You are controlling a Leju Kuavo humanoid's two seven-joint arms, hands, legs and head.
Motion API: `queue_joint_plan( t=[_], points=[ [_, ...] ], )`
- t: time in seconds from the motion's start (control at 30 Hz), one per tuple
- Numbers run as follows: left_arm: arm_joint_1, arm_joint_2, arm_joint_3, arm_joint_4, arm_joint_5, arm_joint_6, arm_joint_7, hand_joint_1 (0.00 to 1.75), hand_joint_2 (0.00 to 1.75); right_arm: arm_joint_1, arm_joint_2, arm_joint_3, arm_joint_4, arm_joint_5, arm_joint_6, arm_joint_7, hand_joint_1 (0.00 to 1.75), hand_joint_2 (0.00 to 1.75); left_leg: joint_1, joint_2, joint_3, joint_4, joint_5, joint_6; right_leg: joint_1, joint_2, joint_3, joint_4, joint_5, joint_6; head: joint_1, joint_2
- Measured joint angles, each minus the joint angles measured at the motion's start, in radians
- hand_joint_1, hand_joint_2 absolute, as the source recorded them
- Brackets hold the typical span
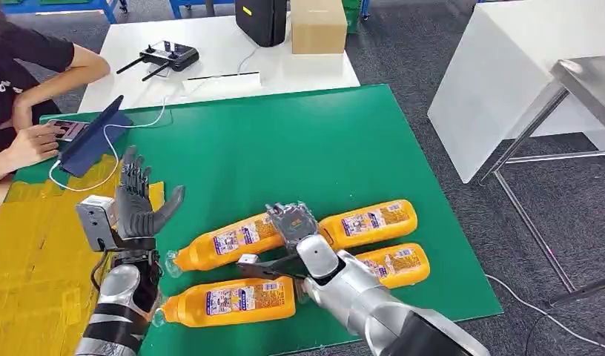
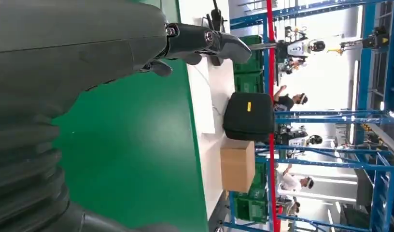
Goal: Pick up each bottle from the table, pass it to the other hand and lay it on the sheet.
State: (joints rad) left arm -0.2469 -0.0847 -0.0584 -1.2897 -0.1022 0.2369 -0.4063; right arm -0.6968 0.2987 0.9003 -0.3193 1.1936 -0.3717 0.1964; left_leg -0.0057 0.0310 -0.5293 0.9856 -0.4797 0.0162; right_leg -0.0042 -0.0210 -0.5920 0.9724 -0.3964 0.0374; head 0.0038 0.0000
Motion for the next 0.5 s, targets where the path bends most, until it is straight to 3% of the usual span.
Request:
queue_joint_plan(
  t=[0.27,0.5],
  points=[
    [0.036,0.000,0.003,-0.036,-0.001,0.014,-0.002,0.00,1.75,0.003,-0.027,-0.083,-0.044,0.016,-0.286,-0.035,1.75,1.75,0.000,0.000,0.000,0.000,0.000,0.000,0.000,0.000,0.000,0.000,0.000,0.000,0.000,0.000],
    [0.067,0.001,0.012,-0.063,-0.006,0.022,-0.002,0.00,1.75,0.085,-0.044,-0.292,-0.245,0.101,-0.299,-0.135,1.75,1.75,0.000,0.000,-0.002,0.000,0.000,0.000,0.000,0.000,-0.001,0.000,0.000,0.000,0.000,0.000]
  ],
)
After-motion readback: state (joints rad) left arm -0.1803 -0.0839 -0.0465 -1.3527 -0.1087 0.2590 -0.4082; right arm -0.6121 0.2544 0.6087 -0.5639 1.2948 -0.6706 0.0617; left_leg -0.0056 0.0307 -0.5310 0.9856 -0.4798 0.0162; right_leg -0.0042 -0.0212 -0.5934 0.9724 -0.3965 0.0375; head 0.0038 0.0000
